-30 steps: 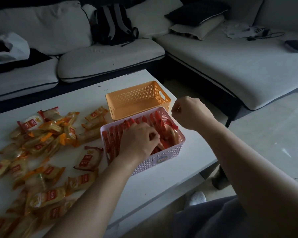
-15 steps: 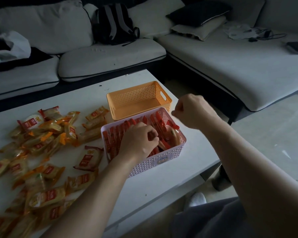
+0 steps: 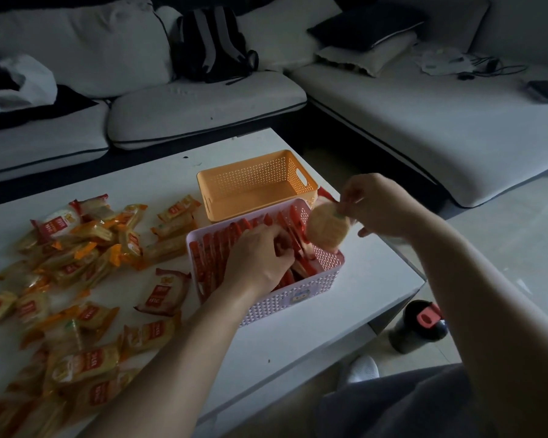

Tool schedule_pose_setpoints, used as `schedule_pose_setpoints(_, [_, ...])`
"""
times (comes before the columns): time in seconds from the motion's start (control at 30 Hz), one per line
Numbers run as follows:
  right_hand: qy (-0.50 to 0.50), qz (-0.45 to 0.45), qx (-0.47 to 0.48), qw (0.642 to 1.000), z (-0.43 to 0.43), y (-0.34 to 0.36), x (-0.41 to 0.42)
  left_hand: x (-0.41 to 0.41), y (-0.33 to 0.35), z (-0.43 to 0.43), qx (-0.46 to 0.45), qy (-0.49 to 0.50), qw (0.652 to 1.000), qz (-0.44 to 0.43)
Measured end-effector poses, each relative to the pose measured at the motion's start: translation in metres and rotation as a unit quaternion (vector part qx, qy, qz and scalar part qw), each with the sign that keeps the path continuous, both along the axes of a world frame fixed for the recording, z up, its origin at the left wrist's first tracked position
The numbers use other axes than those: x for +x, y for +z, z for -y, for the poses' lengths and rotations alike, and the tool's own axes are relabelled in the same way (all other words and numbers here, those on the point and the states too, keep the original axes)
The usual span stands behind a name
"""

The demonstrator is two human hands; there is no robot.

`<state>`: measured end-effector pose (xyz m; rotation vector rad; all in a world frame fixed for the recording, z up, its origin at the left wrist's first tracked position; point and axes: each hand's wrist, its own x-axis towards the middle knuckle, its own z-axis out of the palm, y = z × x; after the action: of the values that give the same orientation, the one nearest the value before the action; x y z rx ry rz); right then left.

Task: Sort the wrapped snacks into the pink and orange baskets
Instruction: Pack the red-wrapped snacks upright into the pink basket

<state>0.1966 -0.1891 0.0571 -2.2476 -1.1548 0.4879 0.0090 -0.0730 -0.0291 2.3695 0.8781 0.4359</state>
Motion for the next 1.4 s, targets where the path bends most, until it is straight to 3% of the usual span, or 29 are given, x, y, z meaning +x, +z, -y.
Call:
schedule_pose_setpoints(0.2, [0.035, 0.154, -0.052, 0.986, 0.003, -0.006, -0.027, 0.006, 0.000, 0.001, 0.054, -0.033, 0.995, -0.081])
schedule_pose_setpoints(0.33, [0.007, 0.167, -0.023, 0.986, 0.007, 0.001, -0.026, 0.014, 0.011, -0.003, 0.132, -0.066, 0.971, -0.188])
schedule_pose_setpoints(0.43, [0.020, 0.181, -0.039, 0.982, 0.004, -0.002, -0.036, 0.021, 0.018, -0.010, 0.128, -0.068, 0.955, -0.260])
schedule_pose_setpoints(0.57, [0.001, 0.209, -0.018, 0.978, -0.004, -0.008, -0.044, 0.023, 0.019, -0.012, 0.095, -0.081, 0.965, -0.229])
schedule_pose_setpoints(0.7, [-0.005, 0.216, -0.021, 0.976, -0.005, -0.006, -0.042, 0.019, 0.007, -0.014, 0.164, -0.133, 0.966, -0.149])
schedule_pose_setpoints(0.83, [-0.016, 0.180, -0.029, 0.983, 0.002, -0.001, -0.033, 0.027, 0.012, -0.019, 0.160, -0.194, 0.950, -0.184])
schedule_pose_setpoints(0.93, [-0.020, 0.171, -0.022, 0.985, 0.003, -0.003, -0.034, 0.034, 0.015, -0.026, 0.160, -0.177, 0.950, -0.199])
schedule_pose_setpoints(1.1, [-0.029, 0.157, 0.006, 0.987, 0.001, -0.002, -0.032, 0.036, 0.017, -0.037, 0.177, -0.126, 0.968, -0.124])
schedule_pose_setpoints(1.27, [0.024, 0.156, -0.053, 0.986, 0.000, -0.006, -0.041, 0.053, 0.023, -0.032, 0.249, -0.097, 0.949, -0.167])
schedule_pose_setpoints(1.4, [0.060, 0.231, -0.124, 0.963, -0.009, -0.023, -0.057, 0.059, 0.019, -0.030, 0.277, -0.079, 0.941, -0.179])
